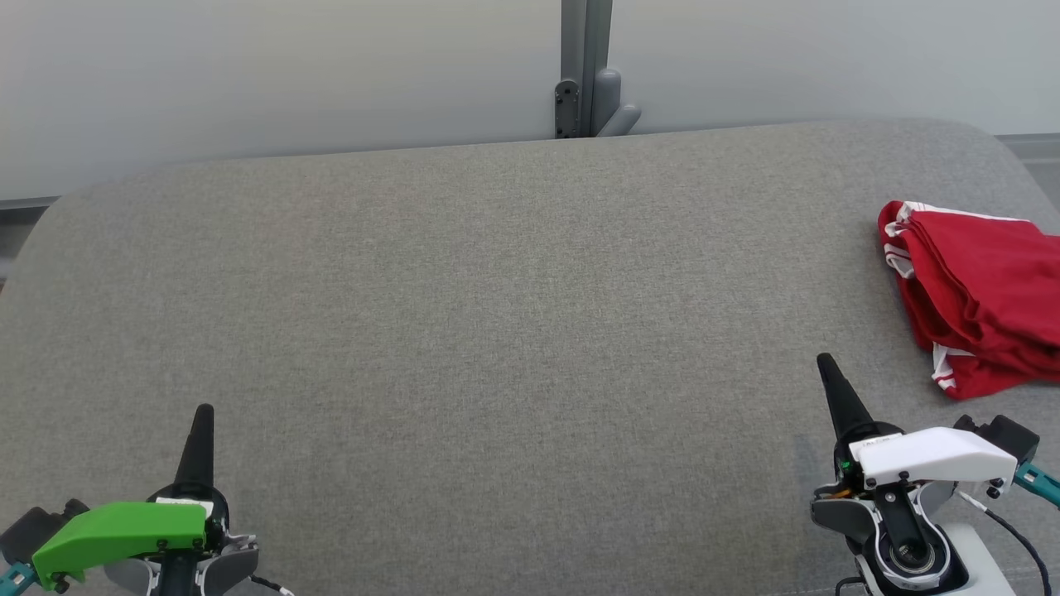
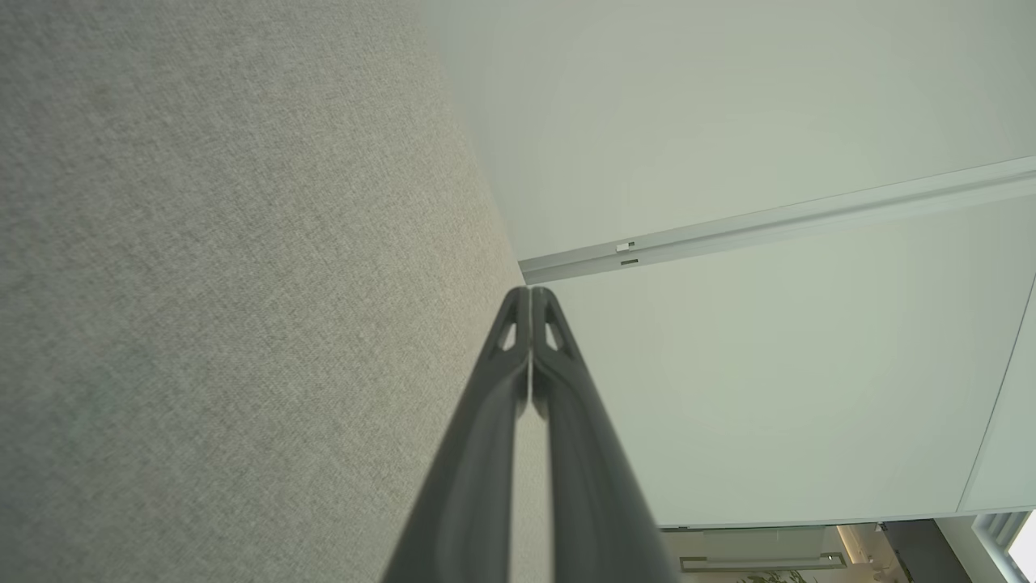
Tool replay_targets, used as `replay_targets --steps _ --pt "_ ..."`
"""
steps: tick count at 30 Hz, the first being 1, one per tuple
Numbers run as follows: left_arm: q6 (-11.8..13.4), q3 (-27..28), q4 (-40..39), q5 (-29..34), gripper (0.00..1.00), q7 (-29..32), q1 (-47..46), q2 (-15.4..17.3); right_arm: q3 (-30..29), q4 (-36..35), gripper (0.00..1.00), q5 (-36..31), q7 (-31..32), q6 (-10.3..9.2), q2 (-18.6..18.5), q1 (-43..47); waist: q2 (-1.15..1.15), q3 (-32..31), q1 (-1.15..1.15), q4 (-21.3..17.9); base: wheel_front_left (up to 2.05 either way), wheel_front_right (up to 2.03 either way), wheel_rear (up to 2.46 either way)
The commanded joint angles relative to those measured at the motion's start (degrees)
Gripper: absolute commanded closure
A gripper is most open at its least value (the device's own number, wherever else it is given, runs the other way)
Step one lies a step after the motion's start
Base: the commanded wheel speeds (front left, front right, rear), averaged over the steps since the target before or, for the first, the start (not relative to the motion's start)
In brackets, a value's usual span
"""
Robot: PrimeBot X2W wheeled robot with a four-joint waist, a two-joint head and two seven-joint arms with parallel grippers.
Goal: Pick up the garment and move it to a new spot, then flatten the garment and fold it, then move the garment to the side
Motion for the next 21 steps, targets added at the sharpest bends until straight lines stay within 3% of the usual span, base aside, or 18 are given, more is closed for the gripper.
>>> replay_targets --steps 1,21 --pt "-0.38 0.45 -0.45 -1.21 1.00 0.34 -1.34 0.11 -0.22 -0.07 1.00 1.49 0.30 0.02 -0.33 -1.05 0.00 -0.04 0.00 0.03 0.00 0.00 0.00" --pt "-1.32 2.30 -0.31 -9.15 1.00 2.99 -2.03 -0.09 -0.79 0.53 1.00 10.88 2.04 0.02 -0.47 -1.29 0.00 -0.63 0.00 0.35 0.00 0.00 0.00"
